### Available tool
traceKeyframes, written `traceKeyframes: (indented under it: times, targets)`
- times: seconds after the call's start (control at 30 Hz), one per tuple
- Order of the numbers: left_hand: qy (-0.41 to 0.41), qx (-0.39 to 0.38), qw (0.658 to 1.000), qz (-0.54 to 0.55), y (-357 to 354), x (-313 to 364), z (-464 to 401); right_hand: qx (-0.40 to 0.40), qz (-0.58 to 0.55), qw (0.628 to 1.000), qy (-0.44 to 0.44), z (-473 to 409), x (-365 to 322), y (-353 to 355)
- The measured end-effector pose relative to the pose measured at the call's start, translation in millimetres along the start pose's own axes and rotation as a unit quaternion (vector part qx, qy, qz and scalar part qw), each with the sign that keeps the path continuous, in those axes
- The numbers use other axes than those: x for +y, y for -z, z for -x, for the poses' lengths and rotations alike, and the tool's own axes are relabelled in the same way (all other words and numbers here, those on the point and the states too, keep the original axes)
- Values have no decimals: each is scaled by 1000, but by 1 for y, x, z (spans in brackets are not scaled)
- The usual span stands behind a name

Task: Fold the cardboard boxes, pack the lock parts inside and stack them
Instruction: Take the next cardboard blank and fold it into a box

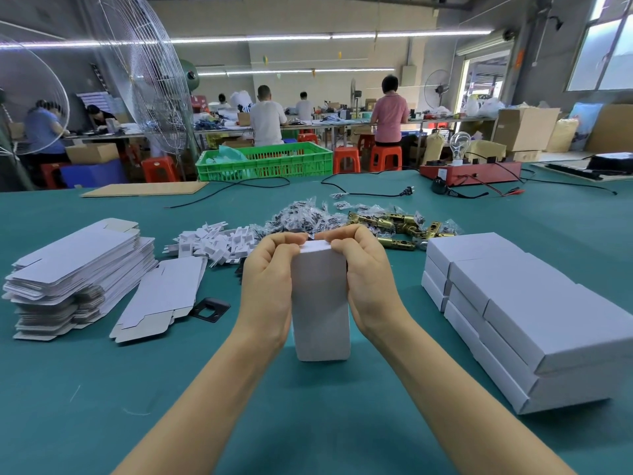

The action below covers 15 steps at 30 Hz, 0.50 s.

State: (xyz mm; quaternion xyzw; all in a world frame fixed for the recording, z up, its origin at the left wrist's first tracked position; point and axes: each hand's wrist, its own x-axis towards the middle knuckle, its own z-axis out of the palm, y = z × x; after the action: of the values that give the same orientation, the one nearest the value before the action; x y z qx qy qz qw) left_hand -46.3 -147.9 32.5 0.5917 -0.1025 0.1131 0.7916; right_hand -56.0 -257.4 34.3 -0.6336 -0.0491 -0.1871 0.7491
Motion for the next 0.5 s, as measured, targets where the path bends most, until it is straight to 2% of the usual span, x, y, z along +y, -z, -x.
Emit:
traceKeyframes:
  times: [0.2,0.3,0.4,0.5]
  targets:
    - [-12,-14,1000,13,-2,2,1,9,-34,999,-18,-2,1,0]
    - [-30,-27,998,-42,-4,3,3,17,-59,998,-18,-4,-1,2]
    - [-101,-33,991,-80,-5,6,10,31,-34,998,-40,-2,-4,-2]
    - [-215,-21,968,-126,-4,9,16,-13,29,986,-166,0,-8,-5]
